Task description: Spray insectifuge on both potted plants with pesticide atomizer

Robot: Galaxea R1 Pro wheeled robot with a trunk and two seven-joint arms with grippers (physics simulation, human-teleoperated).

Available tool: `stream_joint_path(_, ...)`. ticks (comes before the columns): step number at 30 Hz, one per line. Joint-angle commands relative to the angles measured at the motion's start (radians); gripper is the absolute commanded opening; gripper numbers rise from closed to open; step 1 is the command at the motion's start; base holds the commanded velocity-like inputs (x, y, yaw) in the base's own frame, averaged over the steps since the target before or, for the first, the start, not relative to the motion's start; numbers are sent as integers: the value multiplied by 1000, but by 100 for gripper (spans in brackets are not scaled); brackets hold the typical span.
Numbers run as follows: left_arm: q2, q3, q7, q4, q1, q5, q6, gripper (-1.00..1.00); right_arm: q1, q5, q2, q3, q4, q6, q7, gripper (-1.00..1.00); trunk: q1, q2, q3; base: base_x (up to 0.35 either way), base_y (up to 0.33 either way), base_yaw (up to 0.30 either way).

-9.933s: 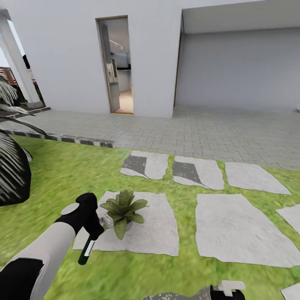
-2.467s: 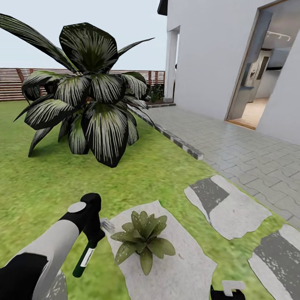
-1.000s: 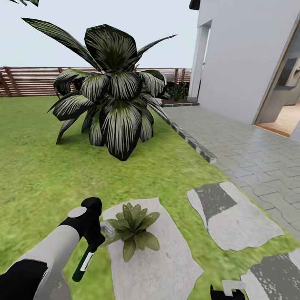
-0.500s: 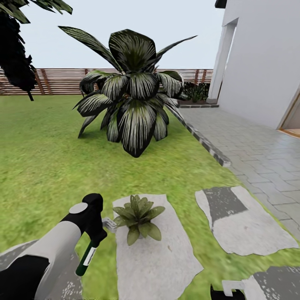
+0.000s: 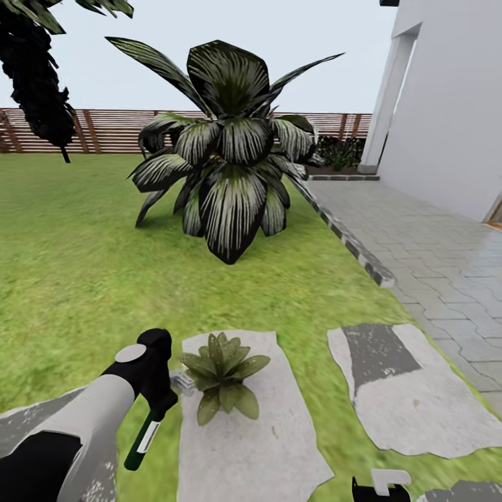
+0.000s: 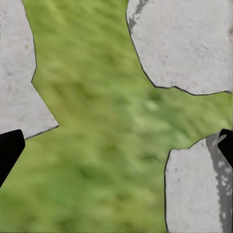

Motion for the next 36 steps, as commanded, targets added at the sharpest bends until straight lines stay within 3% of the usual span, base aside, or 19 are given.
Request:
stream_joint_path(1, 1, -5, -10, -1, -1, -5, 10, -100, 0, -7, 0, 9, -1, -1, -3, 100, 0, 0, -1, -158, -251, 274)
stream_joint_path(10, 2, -3, -6, -1, -1, -5, 10, -100, 0, -7, 0, 9, -1, -1, -3, 100, 0, 0, -1, -162, -249, 267)
stream_joint_path(27, 4, -2, -5, -5, -1, -5, 27, -100, 0, -6, -2, 9, -1, -2, -3, 100, 0, 0, -1, -35, -275, 17)
stream_joint_path(36, 5, -4, -2, -9, -1, -5, 29, -100, 0, -6, -2, 10, -1, -2, -3, 100, 0, 0, -1, 0, -285, 258)
